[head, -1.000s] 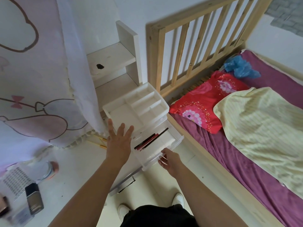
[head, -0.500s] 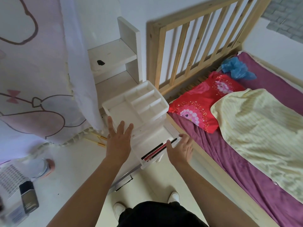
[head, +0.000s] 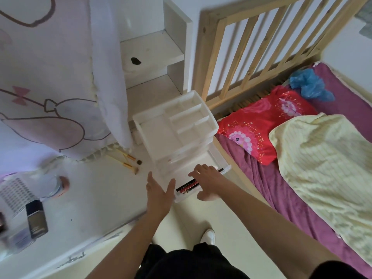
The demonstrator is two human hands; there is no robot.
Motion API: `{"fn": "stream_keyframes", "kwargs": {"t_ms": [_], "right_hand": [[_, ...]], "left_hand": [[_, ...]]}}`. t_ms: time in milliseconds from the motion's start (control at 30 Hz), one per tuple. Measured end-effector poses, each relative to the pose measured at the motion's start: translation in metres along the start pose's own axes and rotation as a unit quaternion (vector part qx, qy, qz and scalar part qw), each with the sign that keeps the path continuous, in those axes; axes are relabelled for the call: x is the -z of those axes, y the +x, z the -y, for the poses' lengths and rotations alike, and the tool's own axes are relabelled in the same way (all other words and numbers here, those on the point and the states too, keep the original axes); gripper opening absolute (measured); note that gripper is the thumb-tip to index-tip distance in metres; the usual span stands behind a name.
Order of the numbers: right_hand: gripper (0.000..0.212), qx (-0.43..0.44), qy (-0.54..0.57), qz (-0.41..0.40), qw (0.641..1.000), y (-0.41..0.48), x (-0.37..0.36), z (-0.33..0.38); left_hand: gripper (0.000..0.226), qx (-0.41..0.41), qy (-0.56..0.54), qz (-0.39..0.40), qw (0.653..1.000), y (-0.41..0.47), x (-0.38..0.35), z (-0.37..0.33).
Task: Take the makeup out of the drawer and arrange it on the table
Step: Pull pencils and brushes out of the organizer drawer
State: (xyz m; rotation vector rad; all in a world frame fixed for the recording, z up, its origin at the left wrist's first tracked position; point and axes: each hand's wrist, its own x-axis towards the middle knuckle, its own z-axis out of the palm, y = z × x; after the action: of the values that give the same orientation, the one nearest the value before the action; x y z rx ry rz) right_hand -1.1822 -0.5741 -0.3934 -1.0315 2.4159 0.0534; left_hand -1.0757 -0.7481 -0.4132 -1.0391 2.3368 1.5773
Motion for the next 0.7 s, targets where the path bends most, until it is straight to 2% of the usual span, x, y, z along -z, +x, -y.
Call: {"fn": "stream_keyframes", "kwargs": {"t_ms": [33, 67, 167, 267, 367, 700], "right_hand": [[0.074, 0.004, -0.004, -0.002, 1.0, 0.003, -0.001, 0.0], [0.07, 0.006, -0.006, -0.004, 1.0, 0.005, -0.002, 0.0], [0.059, 0.012, -0.011, 0.002, 1.0, 0.012, -0.001, 0.001], [0.045, 0.012, -0.034, 0.018, 0.999, 0.017, -0.001, 0.002], [0.038, 0.013, -0.058, 0.038, 0.998, 0.017, -0.005, 0.001], [0.028, 0.015, -0.032, 0.018, 0.999, 0.014, -0.007, 0.004]], "left_hand": [[0.089, 0.064, -0.006, 0.049, 0.997, 0.002, -0.004, -0.001], [0.079, 0.086, 0.013, 0.077, 0.993, 0.004, -0.006, -0.003], [0.043, 0.07, 0.075, 0.063, 0.993, 0.013, -0.006, -0.012], [0.03, 0.065, 0.072, 0.057, 0.994, 0.015, -0.003, -0.023], [0.026, 0.093, 0.026, 0.053, 0.994, 0.014, -0.003, -0.023], [0.045, 0.114, -0.029, 0.092, 0.989, 0.013, 0.007, -0.023]]}}
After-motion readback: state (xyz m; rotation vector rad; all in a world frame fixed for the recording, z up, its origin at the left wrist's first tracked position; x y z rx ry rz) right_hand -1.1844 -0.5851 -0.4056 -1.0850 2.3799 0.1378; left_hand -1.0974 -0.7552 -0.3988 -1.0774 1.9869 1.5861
